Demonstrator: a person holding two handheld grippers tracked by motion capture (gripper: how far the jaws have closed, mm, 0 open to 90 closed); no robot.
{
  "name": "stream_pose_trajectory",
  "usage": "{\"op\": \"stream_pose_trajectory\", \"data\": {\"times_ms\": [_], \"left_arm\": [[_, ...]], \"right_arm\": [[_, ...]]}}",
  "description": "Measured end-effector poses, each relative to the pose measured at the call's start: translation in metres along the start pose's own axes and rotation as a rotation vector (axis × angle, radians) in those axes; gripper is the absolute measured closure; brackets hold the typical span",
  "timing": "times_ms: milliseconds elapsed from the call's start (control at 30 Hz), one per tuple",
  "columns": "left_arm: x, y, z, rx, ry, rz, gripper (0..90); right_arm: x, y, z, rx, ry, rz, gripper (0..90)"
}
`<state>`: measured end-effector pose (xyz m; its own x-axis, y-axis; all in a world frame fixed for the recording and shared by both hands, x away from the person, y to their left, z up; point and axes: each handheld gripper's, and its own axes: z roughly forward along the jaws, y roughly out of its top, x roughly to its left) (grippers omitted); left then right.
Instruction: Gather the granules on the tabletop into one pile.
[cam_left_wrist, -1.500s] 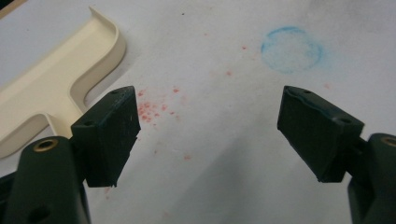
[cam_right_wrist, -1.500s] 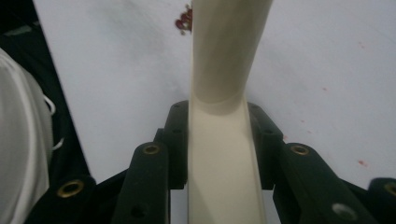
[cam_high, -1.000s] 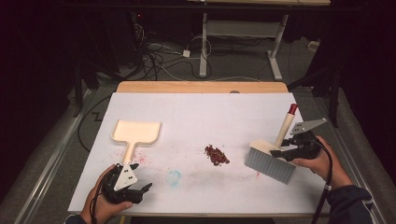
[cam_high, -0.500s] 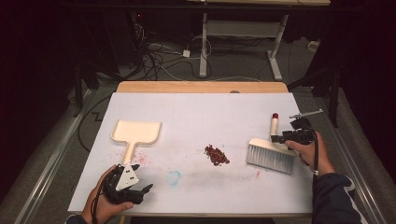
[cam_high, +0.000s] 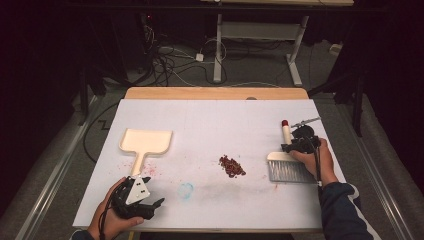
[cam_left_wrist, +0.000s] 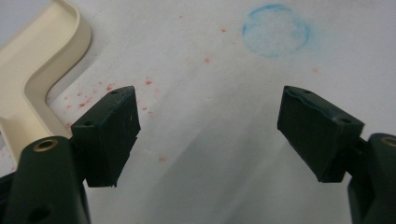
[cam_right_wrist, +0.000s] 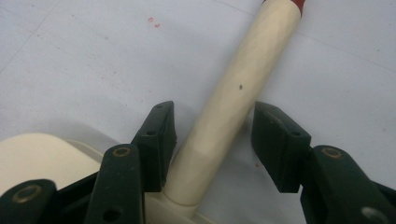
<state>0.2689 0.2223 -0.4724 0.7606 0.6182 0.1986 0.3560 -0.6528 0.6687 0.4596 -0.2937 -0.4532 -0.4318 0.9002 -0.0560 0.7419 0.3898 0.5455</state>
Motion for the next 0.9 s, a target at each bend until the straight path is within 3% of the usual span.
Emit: {"op": "stream_pose_trajectory", "data": {"times_ms": [633,900], "left_arm": [[0.001,0.001,-0.001,-0.003,0.006,0.000,20.1],[0.002,0.001,-0.002,-0.014,0.019,0.009,20.1]], "right_arm": [[-0.001,0.000,0.002,-0.039,-0.008,-0.012,43.6],[0.003,0.002,-0.019,-0.197,-0.002,-0.029,38.1]]}}
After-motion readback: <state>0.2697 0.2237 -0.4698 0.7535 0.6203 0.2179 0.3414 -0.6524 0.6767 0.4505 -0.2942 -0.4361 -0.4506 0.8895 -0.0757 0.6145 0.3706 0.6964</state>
